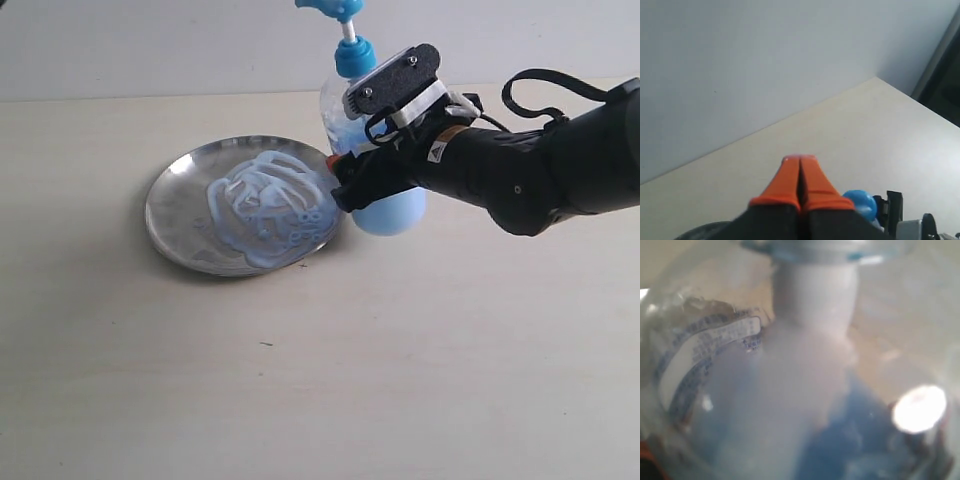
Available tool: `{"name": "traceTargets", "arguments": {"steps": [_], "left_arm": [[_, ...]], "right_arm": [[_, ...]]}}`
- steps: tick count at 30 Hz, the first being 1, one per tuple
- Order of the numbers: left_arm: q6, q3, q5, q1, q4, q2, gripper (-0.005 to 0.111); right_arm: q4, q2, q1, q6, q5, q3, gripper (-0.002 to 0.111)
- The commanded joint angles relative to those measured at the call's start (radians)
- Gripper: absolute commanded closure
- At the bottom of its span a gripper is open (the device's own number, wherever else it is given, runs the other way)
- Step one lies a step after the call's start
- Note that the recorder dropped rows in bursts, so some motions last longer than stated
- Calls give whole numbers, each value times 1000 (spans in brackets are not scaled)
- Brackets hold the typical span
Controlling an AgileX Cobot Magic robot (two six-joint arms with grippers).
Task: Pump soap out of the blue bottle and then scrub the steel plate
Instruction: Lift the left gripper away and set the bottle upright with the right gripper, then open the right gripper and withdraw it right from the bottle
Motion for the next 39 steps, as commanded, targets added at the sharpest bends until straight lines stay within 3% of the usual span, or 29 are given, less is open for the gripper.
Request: {"name": "traceTargets", "arguments": {"steps": [1,9,13,21,35,37,39], "left_arm": [[-8,3,50,56,4,-40,107],[-53,3,125,121,4,-61,107],[-59,3,134,122,13,-67,107],[-72,3,138,122,15,-69,107],[-74,5,149,122,16,-69,107],[-74,5,152,122,16,-69,107],[-77,5,152,122,16,-69,107]], "right_arm": [[63,-48,2,-10,-120,-18,108],[130,-51,-9,7,-153,-15,108],[122,-51,-58,123,-166,-10,108],[-111,-51,-155,362,-312,93,108],[-200,37,-179,347,-397,113,108],[-200,39,-179,355,-394,115,104],[-193,39,-179,355,-375,115,90]]}}
